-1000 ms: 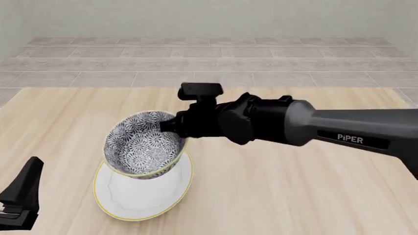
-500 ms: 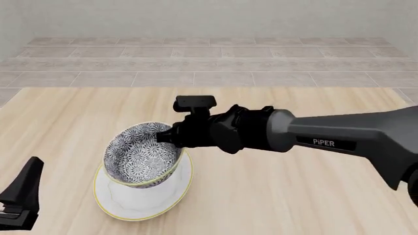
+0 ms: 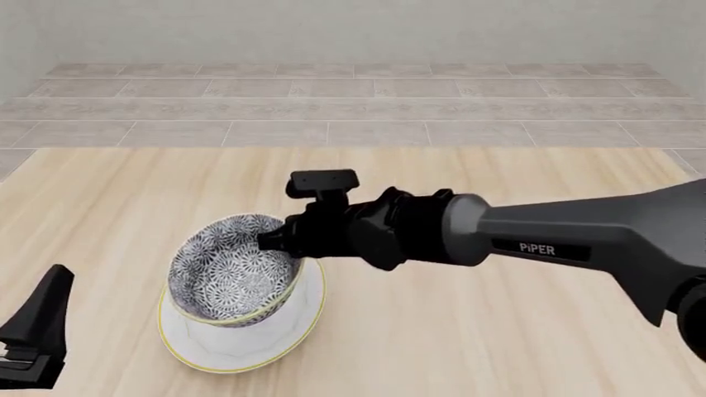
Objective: Put the bowl on the plate.
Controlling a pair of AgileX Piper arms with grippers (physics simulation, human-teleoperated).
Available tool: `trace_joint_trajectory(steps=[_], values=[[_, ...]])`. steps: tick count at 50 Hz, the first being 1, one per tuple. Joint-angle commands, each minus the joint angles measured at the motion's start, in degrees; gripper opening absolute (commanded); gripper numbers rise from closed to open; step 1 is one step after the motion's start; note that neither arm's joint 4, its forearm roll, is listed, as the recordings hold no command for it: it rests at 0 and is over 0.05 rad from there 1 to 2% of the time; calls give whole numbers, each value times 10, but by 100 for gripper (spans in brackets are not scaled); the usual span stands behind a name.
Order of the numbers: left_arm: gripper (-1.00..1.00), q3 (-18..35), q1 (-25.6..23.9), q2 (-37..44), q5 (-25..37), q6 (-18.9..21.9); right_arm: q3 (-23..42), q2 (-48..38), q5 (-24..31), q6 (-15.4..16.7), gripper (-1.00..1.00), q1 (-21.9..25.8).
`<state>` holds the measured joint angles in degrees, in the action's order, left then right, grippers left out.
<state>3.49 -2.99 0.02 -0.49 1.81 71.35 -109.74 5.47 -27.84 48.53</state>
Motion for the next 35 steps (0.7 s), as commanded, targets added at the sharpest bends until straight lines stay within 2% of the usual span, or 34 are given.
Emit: trace_joint_trajectory(steps=[1,35], values=[[100,0,-1,0,0,0,2,-1,-6,-6,-100,3],[100,-4,-1,0,-4,0,-13,-27,-28,-2,-100,0]])
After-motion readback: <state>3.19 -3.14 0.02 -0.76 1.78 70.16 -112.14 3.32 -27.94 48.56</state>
